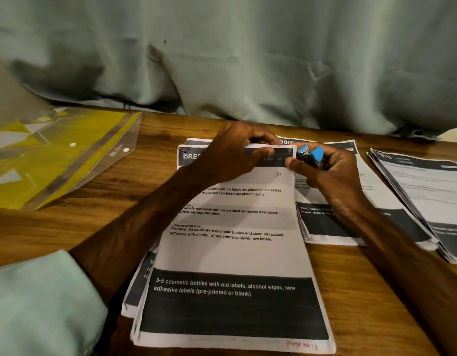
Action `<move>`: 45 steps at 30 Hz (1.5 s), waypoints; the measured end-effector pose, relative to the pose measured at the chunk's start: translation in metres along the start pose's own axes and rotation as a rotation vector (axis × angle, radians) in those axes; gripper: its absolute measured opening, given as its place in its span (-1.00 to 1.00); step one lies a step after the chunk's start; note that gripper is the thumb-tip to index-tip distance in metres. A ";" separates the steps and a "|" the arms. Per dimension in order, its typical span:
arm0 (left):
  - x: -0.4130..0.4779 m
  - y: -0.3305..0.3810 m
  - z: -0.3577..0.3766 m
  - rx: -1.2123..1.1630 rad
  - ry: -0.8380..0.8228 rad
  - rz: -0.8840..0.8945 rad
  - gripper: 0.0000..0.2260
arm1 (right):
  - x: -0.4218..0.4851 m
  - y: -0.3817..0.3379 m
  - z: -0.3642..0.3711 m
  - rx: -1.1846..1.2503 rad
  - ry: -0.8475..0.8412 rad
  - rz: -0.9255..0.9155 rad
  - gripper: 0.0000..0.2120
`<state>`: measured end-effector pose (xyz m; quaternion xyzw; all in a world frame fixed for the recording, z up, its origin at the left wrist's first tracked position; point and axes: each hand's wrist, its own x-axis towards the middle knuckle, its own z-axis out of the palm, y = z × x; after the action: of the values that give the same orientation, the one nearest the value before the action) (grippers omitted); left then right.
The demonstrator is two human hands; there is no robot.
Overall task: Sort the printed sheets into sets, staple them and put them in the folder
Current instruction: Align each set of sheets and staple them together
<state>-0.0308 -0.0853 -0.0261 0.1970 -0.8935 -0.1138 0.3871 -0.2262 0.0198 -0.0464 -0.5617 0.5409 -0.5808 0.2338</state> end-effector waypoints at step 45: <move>0.000 0.000 0.000 0.013 0.052 0.040 -0.81 | 0.000 -0.017 -0.006 -0.108 -0.279 -0.141 -0.71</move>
<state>-0.0305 -0.0852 -0.0259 0.1844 -0.8878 -0.0949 0.4110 -0.2255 0.0274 -0.0300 -0.6853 0.4926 -0.4823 0.2346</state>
